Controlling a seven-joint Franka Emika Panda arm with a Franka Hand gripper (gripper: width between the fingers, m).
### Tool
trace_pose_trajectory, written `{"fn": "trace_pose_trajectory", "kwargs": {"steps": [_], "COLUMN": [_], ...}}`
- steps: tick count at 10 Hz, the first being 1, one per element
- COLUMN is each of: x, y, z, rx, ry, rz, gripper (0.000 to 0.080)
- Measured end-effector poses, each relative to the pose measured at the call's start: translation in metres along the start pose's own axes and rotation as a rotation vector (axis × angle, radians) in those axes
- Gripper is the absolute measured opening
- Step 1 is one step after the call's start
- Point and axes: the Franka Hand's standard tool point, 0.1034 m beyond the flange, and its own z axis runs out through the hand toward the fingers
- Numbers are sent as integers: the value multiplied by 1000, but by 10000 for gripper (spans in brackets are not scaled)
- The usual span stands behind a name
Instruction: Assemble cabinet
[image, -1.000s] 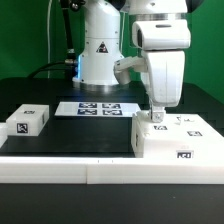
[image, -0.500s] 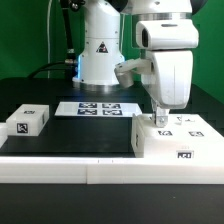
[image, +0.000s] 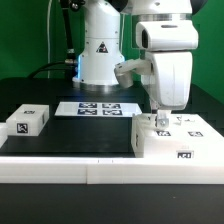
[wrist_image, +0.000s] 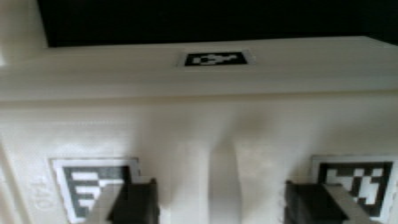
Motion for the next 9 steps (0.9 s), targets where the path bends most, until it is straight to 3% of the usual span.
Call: {"fn": "trace_pose_trajectory", "kwargs": {"steps": [1,2,3,6,9], "x": [0,0,0,-1,-9], "y": [0,0,0,0,-21], "z": [0,0,0,-1,-26], "rx": [0,0,0,-3,-49], "ry": [0,0,0,0,-9], "rz": [0,0,0,6,111], "gripper": [599,599,749,796,797]}}
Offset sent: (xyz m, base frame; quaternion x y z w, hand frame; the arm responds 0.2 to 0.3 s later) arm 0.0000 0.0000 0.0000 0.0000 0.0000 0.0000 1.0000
